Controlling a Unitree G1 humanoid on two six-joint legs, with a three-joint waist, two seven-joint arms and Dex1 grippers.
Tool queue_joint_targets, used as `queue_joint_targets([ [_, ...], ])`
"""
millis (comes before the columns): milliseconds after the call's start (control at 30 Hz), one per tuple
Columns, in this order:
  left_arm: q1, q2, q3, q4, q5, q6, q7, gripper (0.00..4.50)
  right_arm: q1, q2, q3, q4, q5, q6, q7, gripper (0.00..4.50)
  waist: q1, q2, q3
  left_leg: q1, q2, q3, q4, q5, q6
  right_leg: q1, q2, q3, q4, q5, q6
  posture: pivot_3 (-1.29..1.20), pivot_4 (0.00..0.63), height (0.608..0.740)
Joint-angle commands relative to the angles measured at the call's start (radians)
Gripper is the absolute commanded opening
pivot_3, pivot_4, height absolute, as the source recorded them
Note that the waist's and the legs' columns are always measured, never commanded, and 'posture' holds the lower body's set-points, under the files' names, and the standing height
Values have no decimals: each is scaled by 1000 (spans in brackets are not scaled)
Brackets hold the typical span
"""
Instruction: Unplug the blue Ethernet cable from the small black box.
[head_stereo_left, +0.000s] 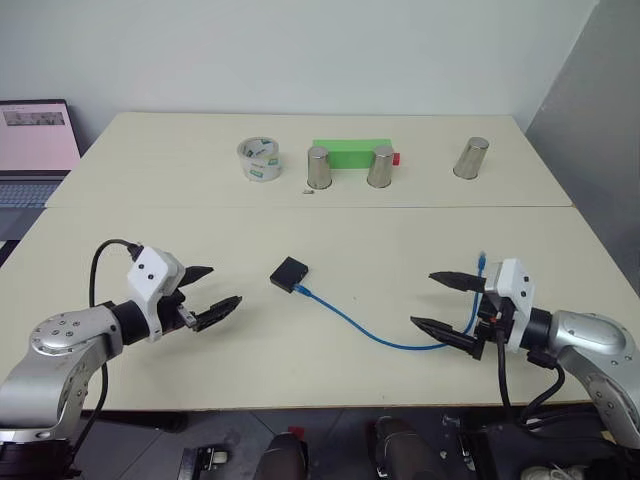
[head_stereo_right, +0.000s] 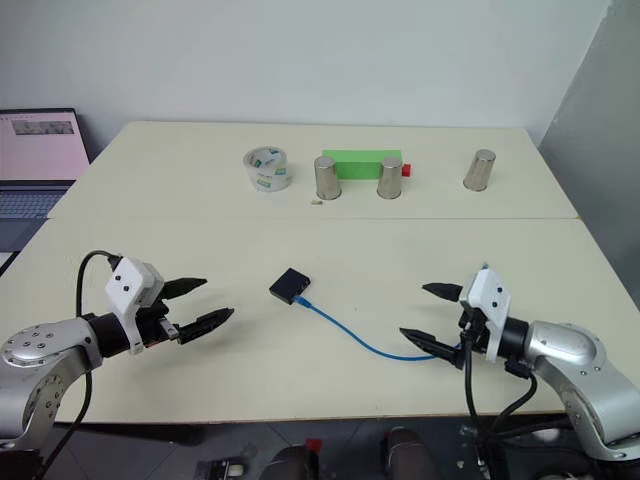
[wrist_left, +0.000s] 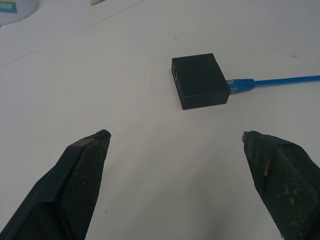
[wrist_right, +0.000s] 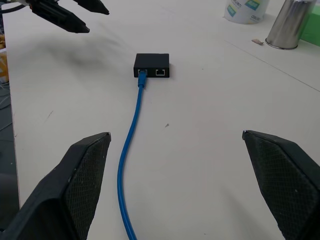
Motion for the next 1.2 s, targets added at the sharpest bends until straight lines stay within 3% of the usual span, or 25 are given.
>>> queue_joint_targets([
  [33,2,15,38,-35,-21,-5,-22,4500,-15,-6,-21,-16,10,-14,12,4472,0,0,0,0,0,0,0,0,0,0,0,0,0,0,0,0,150,740],
  [467,31,6,25,-39,8,-27,-14,4500,-74,36,68,7,-25,-9,-5,4472,0,0,0,0,0,0,0,0,0,0,0,0,0,0,0,0,150,740],
  [533,40,14,7,-27,35,-47,-21,4500,-122,85,144,54,-75,-21,-32,4472,-4,0,0,0,0,0,0,0,0,0,0,0,0,1,2,0,150,740],
  [633,27,22,-8,29,65,-109,-59,4500,-252,248,309,214,-198,-48,-105,4472,-3,-1,0,1,0,0,0,0,0,0,0,0,1,1,2,0,150,740],
  [833,12,41,-12,98,82,-183,-137,4500,-437,506,499,521,-364,-104,-169,4472,-6,0,1,-1,1,1,0,0,0,-5,1,0,6,1,0,0,150,740],
  [1033,7,37,-10,94,76,-169,-153,4500,-532,634,519,754,-459,-163,-233,4472,1,-1,1,-3,1,0,0,0,0,-7,0,-1,6,1,-1,0,150,740],
  [1133,8,32,-7,89,74,-169,-150,4500,-542,652,513,793,-473,-158,-235,4064,3,-1,0,-4,0,1,0,0,0,-6,-1,-1,5,1,-1,0,150,740],
  [1200,7,28,-4,90,73,-169,-145,4500,-536,645,519,786,-488,-154,-230,3565,0,-1,0,-3,0,1,0,0,0,-6,-1,-1,5,1,0,0,150,740],
])
